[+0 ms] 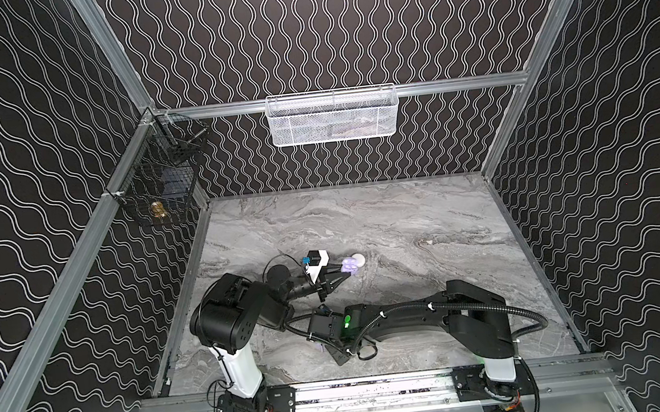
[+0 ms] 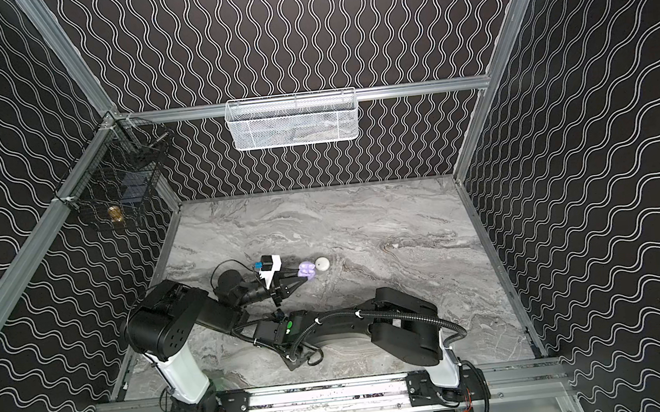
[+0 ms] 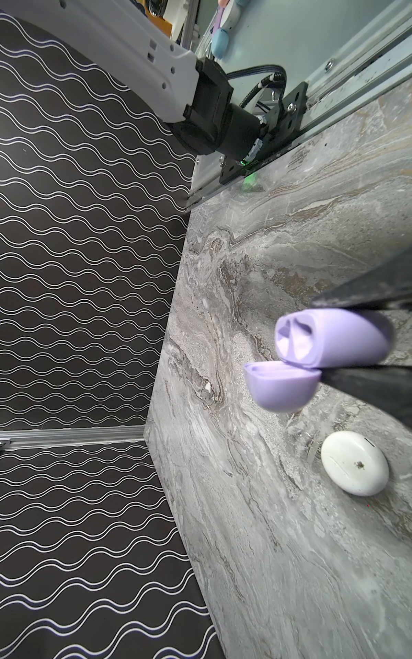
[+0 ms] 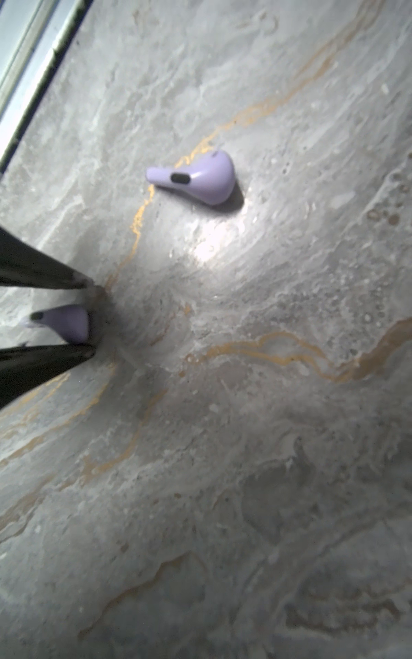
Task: Insert the wireless bluetooth earbuds into the charging case
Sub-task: 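Lower the right gripper around the nearer lilac earbud and close on it, then lift the lilac earbud with the right gripper toward the case in the left gripper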
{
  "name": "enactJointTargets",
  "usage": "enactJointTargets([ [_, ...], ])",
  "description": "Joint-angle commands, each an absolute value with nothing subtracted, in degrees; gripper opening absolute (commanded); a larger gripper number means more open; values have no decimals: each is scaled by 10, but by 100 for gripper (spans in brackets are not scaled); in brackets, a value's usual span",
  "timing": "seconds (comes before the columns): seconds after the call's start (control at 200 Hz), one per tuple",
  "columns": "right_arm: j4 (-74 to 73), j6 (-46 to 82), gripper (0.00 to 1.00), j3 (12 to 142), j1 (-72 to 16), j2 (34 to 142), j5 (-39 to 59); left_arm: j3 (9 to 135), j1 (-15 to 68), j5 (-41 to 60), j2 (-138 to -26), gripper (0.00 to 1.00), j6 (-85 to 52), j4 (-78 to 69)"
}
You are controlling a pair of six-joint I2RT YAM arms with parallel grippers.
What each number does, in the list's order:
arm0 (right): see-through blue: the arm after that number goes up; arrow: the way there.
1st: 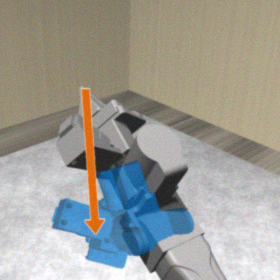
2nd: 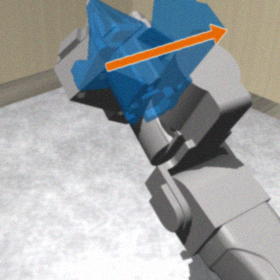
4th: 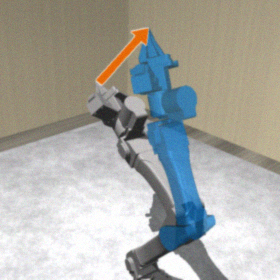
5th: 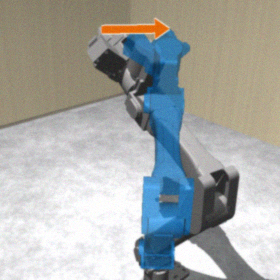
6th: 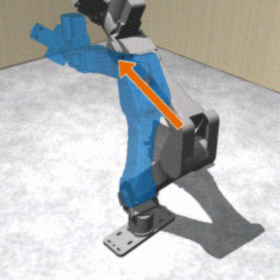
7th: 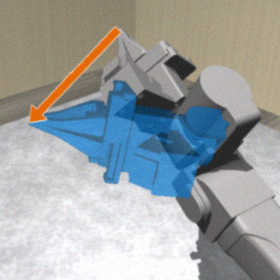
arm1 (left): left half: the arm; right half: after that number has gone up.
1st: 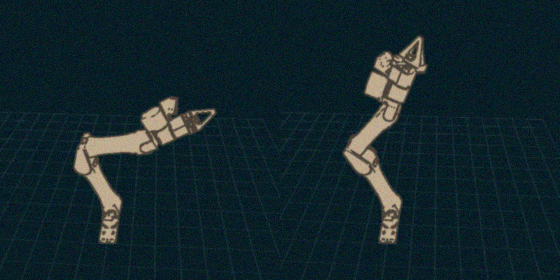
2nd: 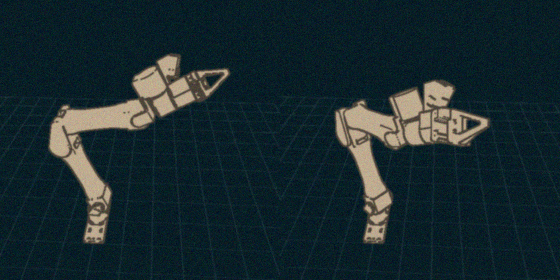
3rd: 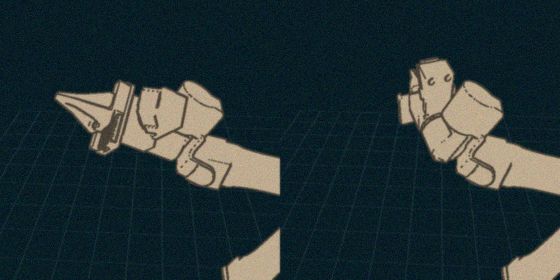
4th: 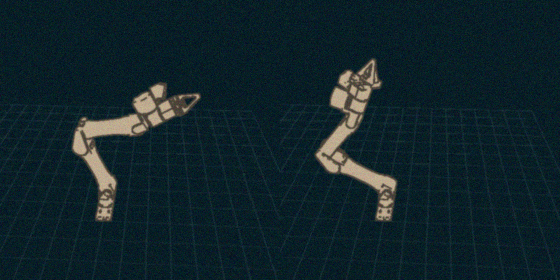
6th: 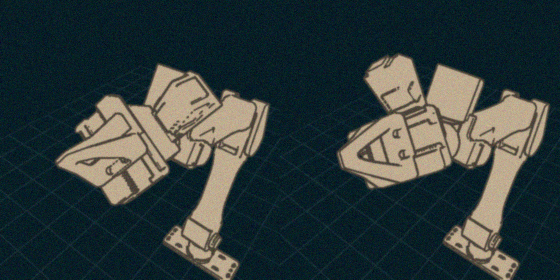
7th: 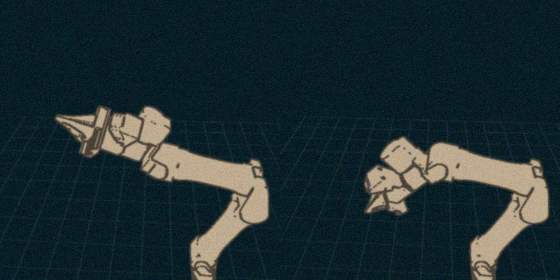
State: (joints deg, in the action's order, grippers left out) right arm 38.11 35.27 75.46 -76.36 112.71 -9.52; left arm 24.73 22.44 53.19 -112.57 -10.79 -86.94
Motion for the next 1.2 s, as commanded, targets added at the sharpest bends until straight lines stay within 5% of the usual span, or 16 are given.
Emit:
enactJointTargets([
  [0.0, 373, 345, 30, 757, -765, 1123, -94, 252, 223, 532, -1128, 22, -117, -889],
  [0.821, 388, 347, 19, 746, -766, 1115, -116, 253, 222, 532, -1130, 22, -118, -888],
  [1.196, 330, 424, 19, 663, -730, 977, -191, 252, 222, 528, -1131, 21, -116, -888],
])
